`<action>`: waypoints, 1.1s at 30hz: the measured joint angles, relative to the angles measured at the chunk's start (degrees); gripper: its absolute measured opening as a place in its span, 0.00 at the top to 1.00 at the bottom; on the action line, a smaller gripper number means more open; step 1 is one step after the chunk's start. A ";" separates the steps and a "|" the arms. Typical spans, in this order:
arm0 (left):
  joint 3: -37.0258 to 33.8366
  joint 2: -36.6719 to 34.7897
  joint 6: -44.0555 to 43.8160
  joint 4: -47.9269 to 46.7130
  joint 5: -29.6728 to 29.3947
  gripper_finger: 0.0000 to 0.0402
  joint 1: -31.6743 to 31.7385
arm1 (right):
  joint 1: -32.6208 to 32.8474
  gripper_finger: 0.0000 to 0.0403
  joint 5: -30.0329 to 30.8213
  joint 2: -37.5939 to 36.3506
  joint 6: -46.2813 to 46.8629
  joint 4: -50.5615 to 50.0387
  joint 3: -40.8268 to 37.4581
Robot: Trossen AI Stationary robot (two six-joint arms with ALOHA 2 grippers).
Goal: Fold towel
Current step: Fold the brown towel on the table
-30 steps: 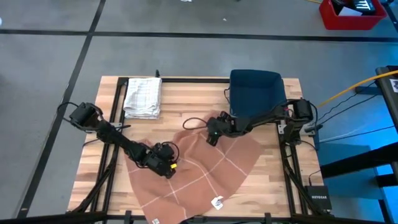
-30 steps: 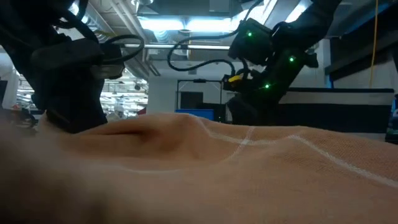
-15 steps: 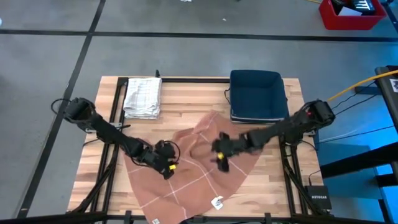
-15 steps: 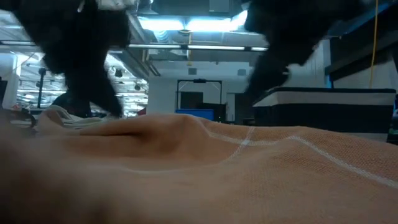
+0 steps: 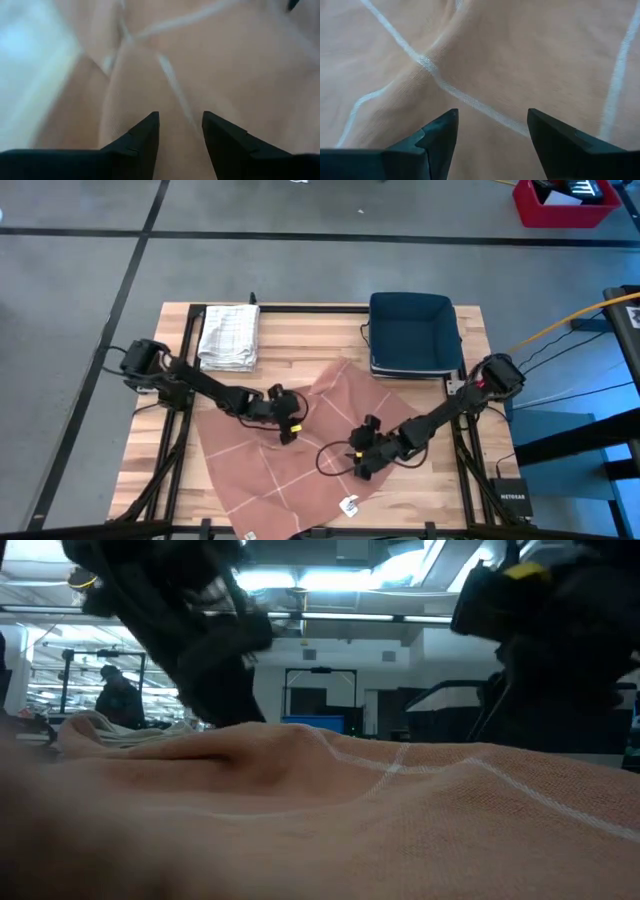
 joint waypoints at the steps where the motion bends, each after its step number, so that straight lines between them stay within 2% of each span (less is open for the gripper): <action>1: 0.00 0.94 -0.16 0.33 1.65 0.64 0.70 | 0.05 0.40 -0.01 0.80 0.12 0.88 0.00; 4: 0.02 3.00 -0.10 0.05 2.77 0.64 2.19 | -0.01 0.40 -0.40 3.01 0.22 3.50 0.00; 7: 0.32 4.47 -1.82 -2.87 0.04 0.64 3.70 | 0.05 0.40 -1.54 4.33 0.23 5.37 0.08; 12: 0.42 4.67 -13.65 -12.98 -2.03 0.64 4.96 | -0.04 0.40 -2.97 4.01 1.59 3.86 0.26; 16: 0.66 2.03 -16.26 -14.83 -2.77 0.64 2.38 | -0.51 0.40 0.25 3.07 2.60 2.42 1.54; 19: 1.18 -2.38 -14.28 -17.40 -1.51 0.64 -0.34 | -1.63 0.40 1.52 0.51 3.74 1.97 3.46; 22: 1.98 -8.39 -12.21 -17.38 -1.70 0.64 -2.94 | -2.87 0.40 1.99 -1.37 4.46 -3.93 4.13; 24: 1.55 -10.24 -12.25 -21.05 -1.99 0.64 -4.19 | -3.59 0.40 2.98 -2.07 5.38 -6.99 4.13; 29: 1.05 -10.66 -17.12 -31.04 -2.08 0.64 -7.18 | -6.18 0.40 -1.49 0.11 2.30 -11.75 2.94; 33: -3.10 -10.15 -23.65 -30.39 -1.85 0.64 -10.34 | -8.48 0.40 -2.44 2.92 -2.96 -6.40 1.97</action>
